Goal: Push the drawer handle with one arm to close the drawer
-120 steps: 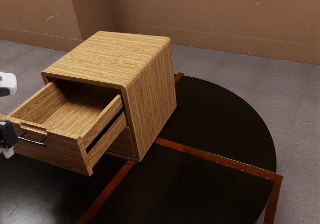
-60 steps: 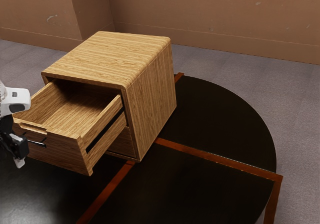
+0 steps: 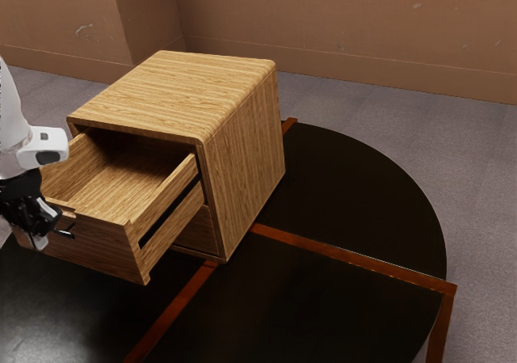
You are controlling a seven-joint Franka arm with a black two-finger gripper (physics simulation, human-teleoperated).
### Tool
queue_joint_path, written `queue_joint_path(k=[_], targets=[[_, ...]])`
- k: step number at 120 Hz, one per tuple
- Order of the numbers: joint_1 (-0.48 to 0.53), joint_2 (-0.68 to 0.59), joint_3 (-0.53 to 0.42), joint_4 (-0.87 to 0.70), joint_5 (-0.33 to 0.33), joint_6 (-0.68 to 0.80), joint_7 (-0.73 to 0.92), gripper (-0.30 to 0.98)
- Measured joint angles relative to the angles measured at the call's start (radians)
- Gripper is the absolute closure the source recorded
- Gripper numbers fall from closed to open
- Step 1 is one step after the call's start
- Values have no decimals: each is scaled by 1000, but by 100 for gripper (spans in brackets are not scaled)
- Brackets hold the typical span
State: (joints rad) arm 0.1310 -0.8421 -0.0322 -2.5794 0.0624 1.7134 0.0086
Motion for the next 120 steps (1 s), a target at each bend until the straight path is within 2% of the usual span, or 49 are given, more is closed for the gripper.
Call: queue_joint_path(k=[67,120], targets=[[0,181,0,117,-8,86,-2,78],[-1,392,-2,268,-9,115,1,79]])
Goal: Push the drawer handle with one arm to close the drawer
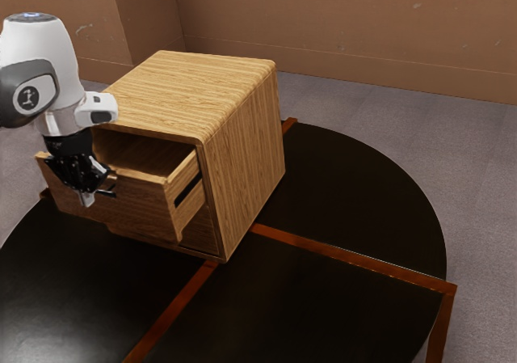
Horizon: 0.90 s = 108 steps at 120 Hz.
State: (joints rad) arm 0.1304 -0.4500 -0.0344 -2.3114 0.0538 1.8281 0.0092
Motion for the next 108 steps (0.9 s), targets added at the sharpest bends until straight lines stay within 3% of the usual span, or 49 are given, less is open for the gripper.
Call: queue_joint_path(k=[108], targets=[[-1,231,-4,217,3,27,6,79]])
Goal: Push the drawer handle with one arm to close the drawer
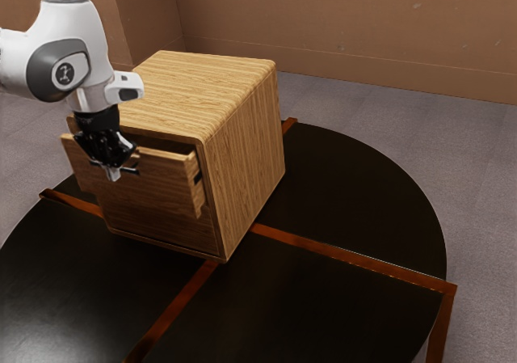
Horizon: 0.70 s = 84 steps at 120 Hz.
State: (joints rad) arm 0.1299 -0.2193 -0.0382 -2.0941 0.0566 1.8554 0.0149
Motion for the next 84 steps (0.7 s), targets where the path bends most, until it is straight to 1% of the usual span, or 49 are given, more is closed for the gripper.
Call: queue_joint_path(k=[54,74,84], targets=[[0,96,-3,94,-4,42,1,79],[8,104,-4,104,-6,50,2,77],[13,104,-6,106,0,51,1,79]])
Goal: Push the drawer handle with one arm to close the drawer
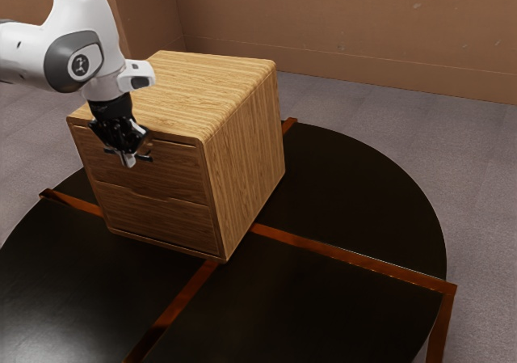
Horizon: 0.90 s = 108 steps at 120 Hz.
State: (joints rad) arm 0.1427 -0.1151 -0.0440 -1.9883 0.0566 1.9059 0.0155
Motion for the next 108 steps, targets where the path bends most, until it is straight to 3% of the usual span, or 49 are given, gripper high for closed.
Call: queue_joint_path(k=[19,33,53,66,78,108], targets=[[1,-9,-2,-5,-6,0,-1,79],[2,-105,-20,-83,-19,2,-2,77],[2,-228,-33,-154,-29,-34,-1,42],[-5,-265,-34,-74,-40,-119,0,25],[-9,-266,-46,13,-52,-200,0,16],[-9,-264,-62,58,-71,-293,-1,5]])
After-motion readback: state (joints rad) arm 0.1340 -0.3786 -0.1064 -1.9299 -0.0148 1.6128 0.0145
